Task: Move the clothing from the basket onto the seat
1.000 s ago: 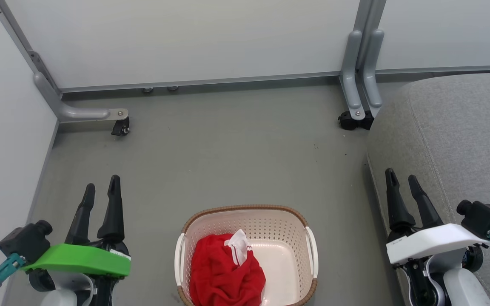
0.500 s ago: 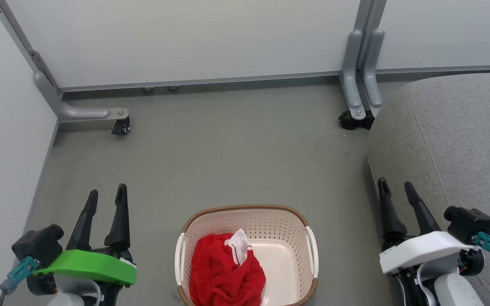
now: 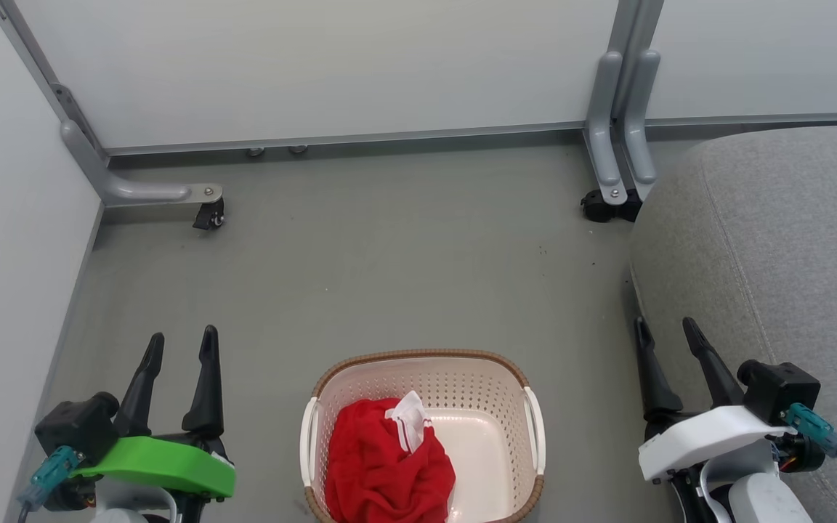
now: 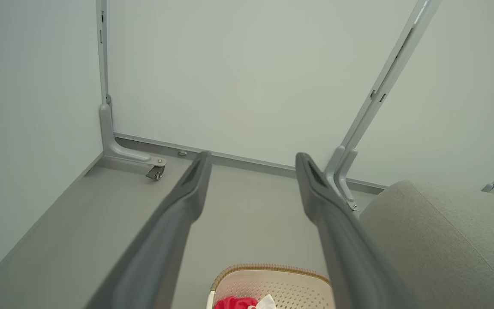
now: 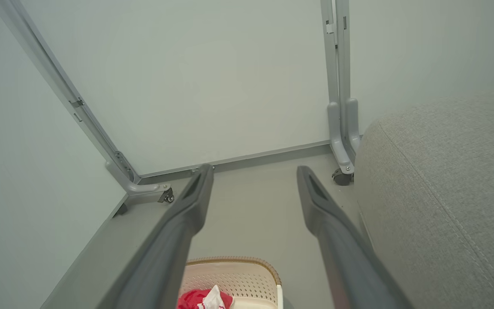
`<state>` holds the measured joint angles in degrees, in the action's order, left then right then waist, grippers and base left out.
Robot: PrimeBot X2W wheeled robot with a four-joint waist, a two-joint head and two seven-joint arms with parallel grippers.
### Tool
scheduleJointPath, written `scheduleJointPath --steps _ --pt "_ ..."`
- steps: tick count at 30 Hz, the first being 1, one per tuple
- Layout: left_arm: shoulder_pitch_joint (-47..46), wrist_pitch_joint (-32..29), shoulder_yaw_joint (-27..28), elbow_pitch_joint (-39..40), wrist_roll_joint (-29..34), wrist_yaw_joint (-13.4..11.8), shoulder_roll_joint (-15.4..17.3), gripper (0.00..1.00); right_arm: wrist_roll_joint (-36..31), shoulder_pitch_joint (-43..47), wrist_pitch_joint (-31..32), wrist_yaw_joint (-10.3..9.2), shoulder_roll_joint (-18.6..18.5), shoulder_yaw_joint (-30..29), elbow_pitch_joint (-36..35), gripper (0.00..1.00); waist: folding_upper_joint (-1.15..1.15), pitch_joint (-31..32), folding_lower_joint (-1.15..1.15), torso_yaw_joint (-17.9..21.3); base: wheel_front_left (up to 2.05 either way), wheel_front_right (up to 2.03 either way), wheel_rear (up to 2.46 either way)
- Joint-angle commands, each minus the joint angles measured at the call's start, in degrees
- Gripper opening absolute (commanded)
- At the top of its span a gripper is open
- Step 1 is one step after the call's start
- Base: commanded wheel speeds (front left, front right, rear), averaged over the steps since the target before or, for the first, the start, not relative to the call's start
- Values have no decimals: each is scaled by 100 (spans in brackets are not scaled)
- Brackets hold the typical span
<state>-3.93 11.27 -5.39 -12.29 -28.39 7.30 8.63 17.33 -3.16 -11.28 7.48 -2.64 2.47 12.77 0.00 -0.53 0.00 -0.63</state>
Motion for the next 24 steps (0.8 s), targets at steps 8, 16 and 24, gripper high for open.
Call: scheduleJointPath --steps 8,16,24 --pt "77 146 13 -109 403 26 7 100 -465 -72 -148 1 -32 24 101 100 0 -12 0 -4 0 0 0" --pt "109 231 40 -147 713 28 -14 100 -757 -88 -229 1 -32 30 136 100 0 -21 0 -8 0 0 0" --pt "118 316 48 -157 1002 27 -22 100 -942 -63 -315 1 -33 62 130 100 0 -48 0 -10 0 0 0"
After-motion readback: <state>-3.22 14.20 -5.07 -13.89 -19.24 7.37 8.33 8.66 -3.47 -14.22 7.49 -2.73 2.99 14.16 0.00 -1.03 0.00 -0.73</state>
